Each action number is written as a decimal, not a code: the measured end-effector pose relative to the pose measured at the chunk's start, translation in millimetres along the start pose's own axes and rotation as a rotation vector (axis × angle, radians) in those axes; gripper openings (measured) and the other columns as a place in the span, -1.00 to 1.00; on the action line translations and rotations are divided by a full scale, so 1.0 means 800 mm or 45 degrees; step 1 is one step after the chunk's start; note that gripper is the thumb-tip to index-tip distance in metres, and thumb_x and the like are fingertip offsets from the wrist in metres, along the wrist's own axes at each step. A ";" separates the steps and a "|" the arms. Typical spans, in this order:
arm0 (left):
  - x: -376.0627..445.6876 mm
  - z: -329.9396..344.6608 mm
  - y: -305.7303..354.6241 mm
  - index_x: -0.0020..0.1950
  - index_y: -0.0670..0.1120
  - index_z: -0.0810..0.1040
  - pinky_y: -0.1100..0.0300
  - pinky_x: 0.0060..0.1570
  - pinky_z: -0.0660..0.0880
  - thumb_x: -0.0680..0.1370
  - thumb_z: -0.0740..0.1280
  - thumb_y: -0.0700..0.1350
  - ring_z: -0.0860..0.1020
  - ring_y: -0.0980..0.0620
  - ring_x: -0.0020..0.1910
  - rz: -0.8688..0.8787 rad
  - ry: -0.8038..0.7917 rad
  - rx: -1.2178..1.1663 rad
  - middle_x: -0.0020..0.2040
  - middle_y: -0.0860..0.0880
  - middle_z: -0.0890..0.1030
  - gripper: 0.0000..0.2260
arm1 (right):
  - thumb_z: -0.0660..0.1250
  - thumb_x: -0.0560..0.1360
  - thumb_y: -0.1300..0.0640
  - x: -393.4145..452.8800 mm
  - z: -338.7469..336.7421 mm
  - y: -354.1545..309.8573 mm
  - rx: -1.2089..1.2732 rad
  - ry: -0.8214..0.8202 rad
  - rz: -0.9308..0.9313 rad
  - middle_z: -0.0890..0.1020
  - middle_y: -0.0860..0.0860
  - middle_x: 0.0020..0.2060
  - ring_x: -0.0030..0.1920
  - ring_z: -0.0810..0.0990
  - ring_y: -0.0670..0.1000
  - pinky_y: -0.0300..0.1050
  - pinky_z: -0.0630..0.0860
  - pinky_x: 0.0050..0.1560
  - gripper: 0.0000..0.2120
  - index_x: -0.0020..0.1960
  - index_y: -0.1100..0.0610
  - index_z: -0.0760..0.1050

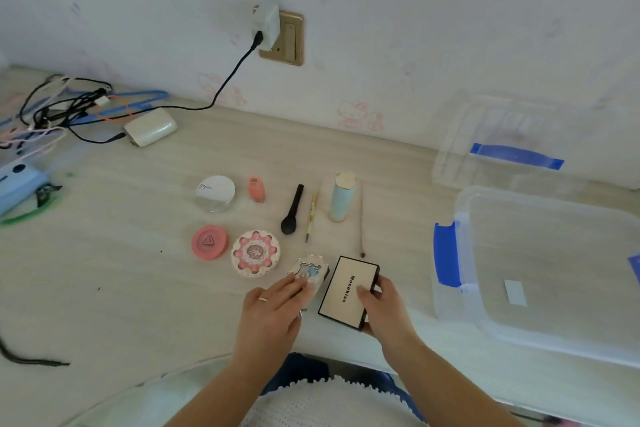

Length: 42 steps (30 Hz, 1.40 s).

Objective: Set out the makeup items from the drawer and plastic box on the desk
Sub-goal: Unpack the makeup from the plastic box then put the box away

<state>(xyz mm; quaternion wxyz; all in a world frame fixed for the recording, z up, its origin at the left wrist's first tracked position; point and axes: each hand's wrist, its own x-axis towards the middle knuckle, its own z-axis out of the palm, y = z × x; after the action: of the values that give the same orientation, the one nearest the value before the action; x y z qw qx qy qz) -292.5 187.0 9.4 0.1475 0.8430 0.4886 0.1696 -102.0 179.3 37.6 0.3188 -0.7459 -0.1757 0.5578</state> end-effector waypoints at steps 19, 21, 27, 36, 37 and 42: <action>0.001 0.051 -0.010 0.20 -0.06 0.62 0.14 0.08 0.54 0.25 0.60 -0.10 0.42 0.00 0.36 0.068 -0.151 0.108 0.31 -0.05 0.55 -0.47 | 0.39 0.46 -0.02 0.030 -0.036 0.007 -0.489 0.013 -0.013 0.67 -0.02 -0.21 -0.20 0.68 -0.02 -0.03 0.66 -0.13 -0.80 -0.11 0.10 0.51; 0.004 0.053 -0.008 0.21 -0.05 0.61 0.12 0.06 0.54 0.29 0.57 -0.11 0.43 -0.01 0.36 0.038 -0.122 0.106 0.32 -0.05 0.54 -0.51 | 0.39 0.44 -0.09 0.034 -0.038 0.003 -0.606 0.038 -0.042 0.67 -0.05 -0.23 -0.21 0.67 -0.02 0.00 0.65 -0.11 -0.77 -0.12 0.08 0.50; 0.011 0.057 -0.005 0.23 -0.04 0.58 0.06 0.03 0.53 0.39 0.46 -0.10 0.30 0.02 0.38 0.003 -0.065 0.088 0.34 -0.06 0.52 -0.59 | 0.37 0.44 -0.13 0.042 -0.038 -0.006 -0.708 0.027 -0.067 0.68 -0.09 -0.26 -0.22 0.69 -0.05 -0.01 0.64 -0.09 -0.73 -0.13 0.08 0.49; 0.021 0.056 -0.008 0.23 -0.06 0.60 0.00 0.04 0.55 0.28 0.58 -0.12 0.31 -0.03 0.35 -0.033 -0.096 0.101 0.31 -0.10 0.53 -0.48 | 0.35 0.48 -0.02 0.058 -0.036 -0.019 -0.766 0.035 -0.120 0.67 -0.06 -0.30 -0.22 0.69 0.01 -0.01 0.63 -0.05 -0.82 -0.23 0.04 0.49; 0.022 0.057 -0.009 0.23 -0.06 0.60 0.00 0.05 0.54 0.28 0.58 -0.12 0.31 -0.03 0.34 -0.040 -0.090 0.097 0.31 -0.10 0.53 -0.48 | 0.35 0.48 -0.03 0.059 -0.035 -0.018 -0.754 0.025 -0.104 0.67 -0.07 -0.32 -0.24 0.69 0.00 -0.01 0.64 -0.05 -0.83 -0.21 0.05 0.50; 0.027 0.058 -0.012 0.22 -0.05 0.60 -0.01 0.07 0.53 0.25 0.59 -0.11 0.33 -0.04 0.33 -0.031 -0.083 0.091 0.30 -0.09 0.54 -0.46 | 0.36 0.47 -0.04 0.063 -0.034 -0.013 -0.685 0.023 -0.080 0.66 -0.09 -0.36 -0.24 0.68 -0.01 -0.01 0.63 -0.05 -0.81 -0.17 0.08 0.51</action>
<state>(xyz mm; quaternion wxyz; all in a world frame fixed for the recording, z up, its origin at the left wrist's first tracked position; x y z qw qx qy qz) -269.8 206.5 -33.5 0.1354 0.8469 0.4994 0.1227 -59.3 210.0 13.2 0.1280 -0.8029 -0.3378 0.4742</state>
